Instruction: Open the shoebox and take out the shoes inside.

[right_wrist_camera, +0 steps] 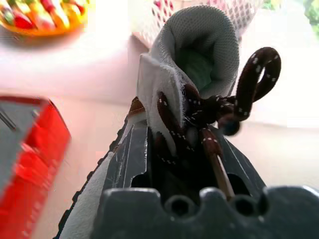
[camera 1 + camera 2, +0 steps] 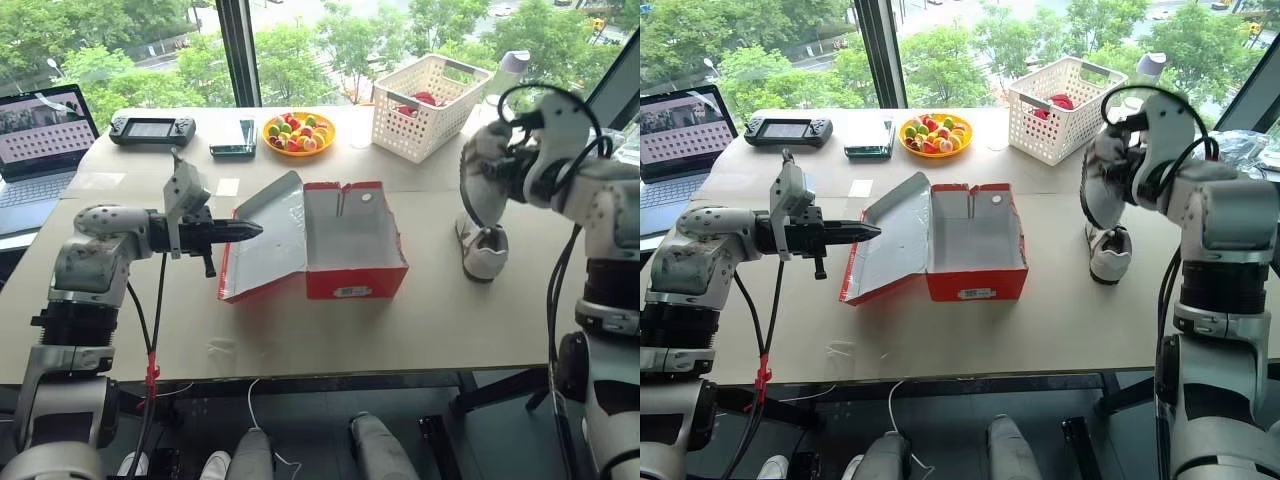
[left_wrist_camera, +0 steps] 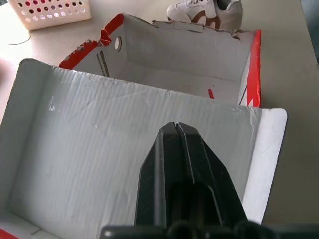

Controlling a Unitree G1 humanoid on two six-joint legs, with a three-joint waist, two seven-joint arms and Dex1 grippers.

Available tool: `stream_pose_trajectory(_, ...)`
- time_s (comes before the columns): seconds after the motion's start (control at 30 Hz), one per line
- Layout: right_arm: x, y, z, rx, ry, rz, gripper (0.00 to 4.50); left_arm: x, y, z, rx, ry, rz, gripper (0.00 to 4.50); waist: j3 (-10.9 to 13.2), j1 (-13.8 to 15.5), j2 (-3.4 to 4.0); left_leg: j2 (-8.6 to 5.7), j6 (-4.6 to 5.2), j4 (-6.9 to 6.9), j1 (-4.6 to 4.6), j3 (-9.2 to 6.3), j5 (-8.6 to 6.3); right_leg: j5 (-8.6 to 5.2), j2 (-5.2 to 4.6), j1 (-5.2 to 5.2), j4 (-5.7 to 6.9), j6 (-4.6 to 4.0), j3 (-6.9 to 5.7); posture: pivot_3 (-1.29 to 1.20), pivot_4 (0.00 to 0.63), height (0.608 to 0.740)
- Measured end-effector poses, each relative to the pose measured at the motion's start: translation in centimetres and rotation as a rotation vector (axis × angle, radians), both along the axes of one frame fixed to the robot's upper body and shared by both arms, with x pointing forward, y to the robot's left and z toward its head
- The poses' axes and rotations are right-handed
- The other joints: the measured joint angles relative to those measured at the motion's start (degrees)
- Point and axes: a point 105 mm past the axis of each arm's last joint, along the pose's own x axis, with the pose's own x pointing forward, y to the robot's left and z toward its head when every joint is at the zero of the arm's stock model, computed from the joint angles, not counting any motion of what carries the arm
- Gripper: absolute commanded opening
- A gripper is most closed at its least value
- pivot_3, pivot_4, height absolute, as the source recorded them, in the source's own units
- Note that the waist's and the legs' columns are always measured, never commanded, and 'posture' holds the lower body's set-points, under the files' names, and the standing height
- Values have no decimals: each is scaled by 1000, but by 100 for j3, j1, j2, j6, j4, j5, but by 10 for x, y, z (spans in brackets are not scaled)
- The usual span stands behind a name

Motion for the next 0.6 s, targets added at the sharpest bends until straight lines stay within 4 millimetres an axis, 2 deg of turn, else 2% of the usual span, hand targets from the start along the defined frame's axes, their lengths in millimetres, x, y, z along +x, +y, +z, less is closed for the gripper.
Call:
stream_pose_trajectory(0.07, 1, 1, -9, -55, 14, 2, 1290, -1, -1, 1, -14, 10, -7, 0, 4, -20, 7, 0, 4, 0, 5, 0, 3, 2, 1, 0, 5, -2, 2, 0, 150, 693)
stream_pose_trajectory(0.2, 3, 9, -6, -138, -25, 27, 1290, -5, -8, 11, -37, -8, -46, 0, 4, -14, 6, -1, 11, 2, 6, -2, 8, 6, 1, 5, 4, -2, -1, 0, 150, 693)
stream_pose_trajectory(0.4, 5, 8, -7, -161, -40, -2, 1290, -12, -9, 24, -88, -45, -63, 0, 4, 16, 7, -1, 11, 4, 3, -2, 8, 7, 1, 4, 2, -2, -1, 0, 150, 693)
stream_pose_trajectory(0.53, 10, 22, 5, -138, -75, 27, 1290, -14, -9, 28, -132, -67, -50, 0, 4, 8, 7, 0, 11, 4, 5, -3, 8, 7, 1, 3, 5, -2, -1, 0, 150, 693)
stream_pose_trajectory(0.6, 11, 36, 13, -122, -97, 57, 1290, -18, -10, 23, -152, -68, -46, 0, 4, 4, 7, 0, 11, 3, 7, -2, 8, 7, 1, 5, 5, -2, 0, 0, 150, 693)
